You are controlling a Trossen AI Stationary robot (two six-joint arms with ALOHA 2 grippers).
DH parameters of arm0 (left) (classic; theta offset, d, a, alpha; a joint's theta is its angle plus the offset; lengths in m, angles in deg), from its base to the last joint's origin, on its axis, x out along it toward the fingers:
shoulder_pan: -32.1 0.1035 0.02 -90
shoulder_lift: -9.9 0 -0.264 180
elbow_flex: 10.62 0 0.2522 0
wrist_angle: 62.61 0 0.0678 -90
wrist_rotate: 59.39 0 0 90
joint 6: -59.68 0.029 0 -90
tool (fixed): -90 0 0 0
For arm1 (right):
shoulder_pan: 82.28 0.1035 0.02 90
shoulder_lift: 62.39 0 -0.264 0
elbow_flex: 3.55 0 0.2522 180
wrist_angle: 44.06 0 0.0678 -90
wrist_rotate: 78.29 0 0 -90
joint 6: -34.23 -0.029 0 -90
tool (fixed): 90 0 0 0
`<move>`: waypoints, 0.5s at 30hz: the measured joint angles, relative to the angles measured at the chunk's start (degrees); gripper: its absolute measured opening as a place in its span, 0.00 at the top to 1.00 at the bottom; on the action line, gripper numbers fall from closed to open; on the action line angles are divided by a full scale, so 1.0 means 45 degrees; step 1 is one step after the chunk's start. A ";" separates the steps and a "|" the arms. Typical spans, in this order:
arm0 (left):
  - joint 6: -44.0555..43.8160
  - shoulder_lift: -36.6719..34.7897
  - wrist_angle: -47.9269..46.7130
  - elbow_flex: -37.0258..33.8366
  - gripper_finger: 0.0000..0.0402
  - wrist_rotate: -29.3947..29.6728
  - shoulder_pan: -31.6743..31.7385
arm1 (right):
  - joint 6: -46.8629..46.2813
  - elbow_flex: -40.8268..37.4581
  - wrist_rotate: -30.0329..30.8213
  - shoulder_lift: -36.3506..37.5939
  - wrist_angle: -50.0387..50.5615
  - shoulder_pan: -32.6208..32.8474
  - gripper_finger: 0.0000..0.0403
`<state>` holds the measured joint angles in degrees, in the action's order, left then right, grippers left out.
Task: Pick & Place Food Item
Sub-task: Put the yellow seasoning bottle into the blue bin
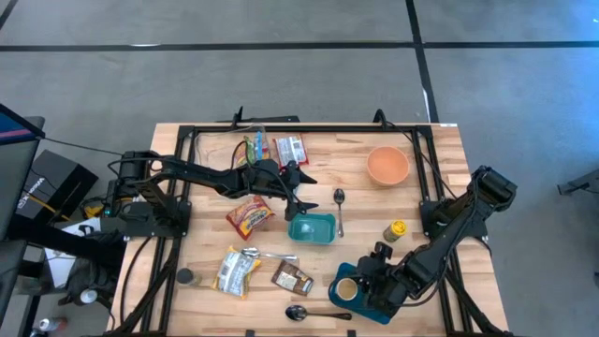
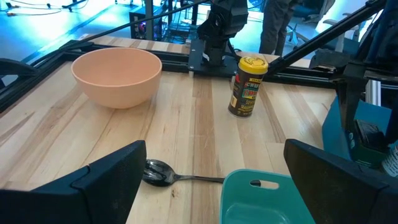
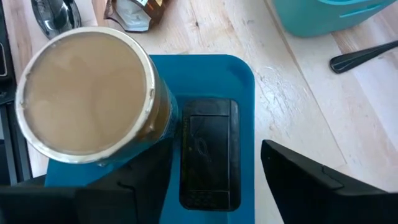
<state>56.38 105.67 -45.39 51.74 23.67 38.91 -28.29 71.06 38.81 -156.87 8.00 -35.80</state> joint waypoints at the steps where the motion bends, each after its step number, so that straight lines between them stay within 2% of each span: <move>1: 0.0002 0.0000 0.0000 0.0000 0.07 0.0002 -0.0002 | 0.0000 0.0066 0.0000 0.0000 0.0167 0.0005 0.39; 7: 0.0002 0.0000 0.0000 0.0000 0.07 0.0001 0.0001 | 0.0005 0.0737 0.0146 0.0005 0.1327 0.0199 0.39; 15: 0.0002 0.0000 0.0000 0.0000 0.07 0.0001 0.0001 | -0.0228 0.1605 0.0994 0.0005 0.3054 0.0684 0.39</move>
<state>56.39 105.67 -45.39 51.74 23.68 38.92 -29.31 78.28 43.28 -156.84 21.74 -32.72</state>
